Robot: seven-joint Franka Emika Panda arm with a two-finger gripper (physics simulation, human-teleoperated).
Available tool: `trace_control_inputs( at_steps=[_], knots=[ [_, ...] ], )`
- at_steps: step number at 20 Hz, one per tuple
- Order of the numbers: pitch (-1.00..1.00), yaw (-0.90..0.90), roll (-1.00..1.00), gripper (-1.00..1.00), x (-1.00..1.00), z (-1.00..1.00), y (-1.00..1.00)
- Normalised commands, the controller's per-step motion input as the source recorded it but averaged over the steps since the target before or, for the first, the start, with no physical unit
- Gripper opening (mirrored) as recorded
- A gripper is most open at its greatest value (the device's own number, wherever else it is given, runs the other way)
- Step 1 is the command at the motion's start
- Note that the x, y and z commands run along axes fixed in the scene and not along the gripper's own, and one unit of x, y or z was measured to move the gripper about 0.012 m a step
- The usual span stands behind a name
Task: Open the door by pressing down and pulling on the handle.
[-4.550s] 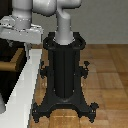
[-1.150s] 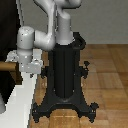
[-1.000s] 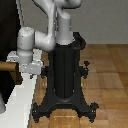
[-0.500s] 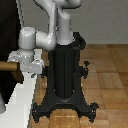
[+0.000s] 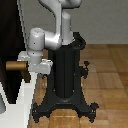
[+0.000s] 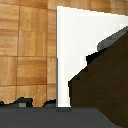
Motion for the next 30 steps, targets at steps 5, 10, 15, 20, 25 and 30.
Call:
trace_control_inputs(
  at_steps=[5, 10, 15, 20, 25, 30],
  knots=[
    [0.0, 0.0, 0.0, 1.0, 0.0, 0.0, 0.0],
    [0.0, 0.0, 0.0, 1.0, 0.0, 0.0, 0.0],
    [0.0, 0.0, 0.0, 1.0, 0.0, -0.4, 0.0],
    [0.0, 0.0, 0.0, 1.0, 0.0, 0.0, 0.0],
    [0.0, 0.0, 0.0, 1.0, 0.0, 0.0, 0.6],
    [0.0, 0.0, 0.0, 1.0, 0.0, 0.0, 0.2]
  ],
)
